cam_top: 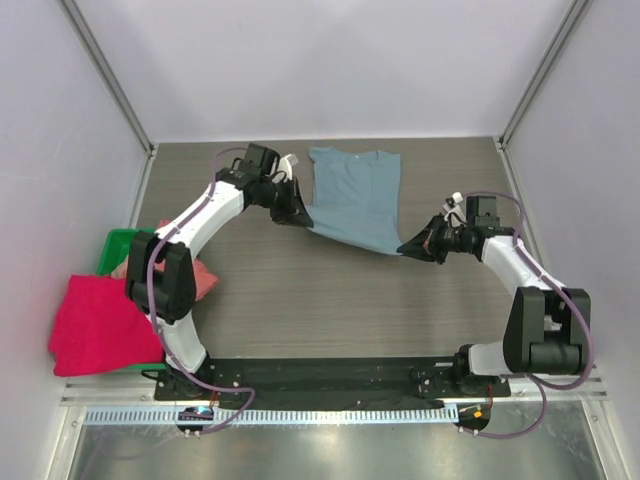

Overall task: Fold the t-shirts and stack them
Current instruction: Fold the tshirt

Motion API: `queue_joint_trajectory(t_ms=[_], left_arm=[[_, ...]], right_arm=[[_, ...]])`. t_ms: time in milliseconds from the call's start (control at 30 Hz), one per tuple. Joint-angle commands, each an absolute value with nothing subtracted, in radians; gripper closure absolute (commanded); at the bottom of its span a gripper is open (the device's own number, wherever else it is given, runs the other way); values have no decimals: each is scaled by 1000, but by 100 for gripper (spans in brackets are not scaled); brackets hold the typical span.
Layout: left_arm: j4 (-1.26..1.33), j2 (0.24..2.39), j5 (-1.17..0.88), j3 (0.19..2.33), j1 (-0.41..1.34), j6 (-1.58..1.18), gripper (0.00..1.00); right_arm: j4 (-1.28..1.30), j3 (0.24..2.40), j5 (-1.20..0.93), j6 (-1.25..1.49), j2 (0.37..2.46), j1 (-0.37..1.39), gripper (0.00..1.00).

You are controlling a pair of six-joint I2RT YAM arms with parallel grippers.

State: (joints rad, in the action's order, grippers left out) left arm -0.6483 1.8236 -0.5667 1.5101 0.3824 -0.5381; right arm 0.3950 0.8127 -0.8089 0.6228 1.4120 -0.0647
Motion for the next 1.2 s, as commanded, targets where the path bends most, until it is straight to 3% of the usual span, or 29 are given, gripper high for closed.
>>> queue_joint_trajectory(t_ms=[0, 300, 600, 967, 1033, 1100, 1133, 1167], left_arm=[[-695, 1752, -587, 1439, 387, -512, 100], [-623, 1666, -630, 1308, 428, -561, 100], [-617, 1879, -650, 1574, 416, -508, 100], [-637, 2236, -623, 2050, 315, -430, 100], [-643, 2371, -600, 2253, 307, -393, 100], [-629, 2462, -577, 2459, 301, -367, 93], [-582, 2555, -560, 2521, 299, -359, 80], [-531, 2587, -560, 2555, 296, -364, 75]], right_arm=[[494, 795, -813, 580, 1321, -66, 98], [563, 911, -808, 491, 1224, -66, 98], [359, 1002, -805, 570, 1328, -75, 99], [209, 1529, -821, 640, 1907, -103, 98], [204, 1681, -808, 638, 2003, -103, 98], [192, 1828, -799, 629, 2138, -97, 98], [178, 1874, -801, 629, 2182, -94, 98], [137, 1922, -810, 633, 2288, -89, 98]])
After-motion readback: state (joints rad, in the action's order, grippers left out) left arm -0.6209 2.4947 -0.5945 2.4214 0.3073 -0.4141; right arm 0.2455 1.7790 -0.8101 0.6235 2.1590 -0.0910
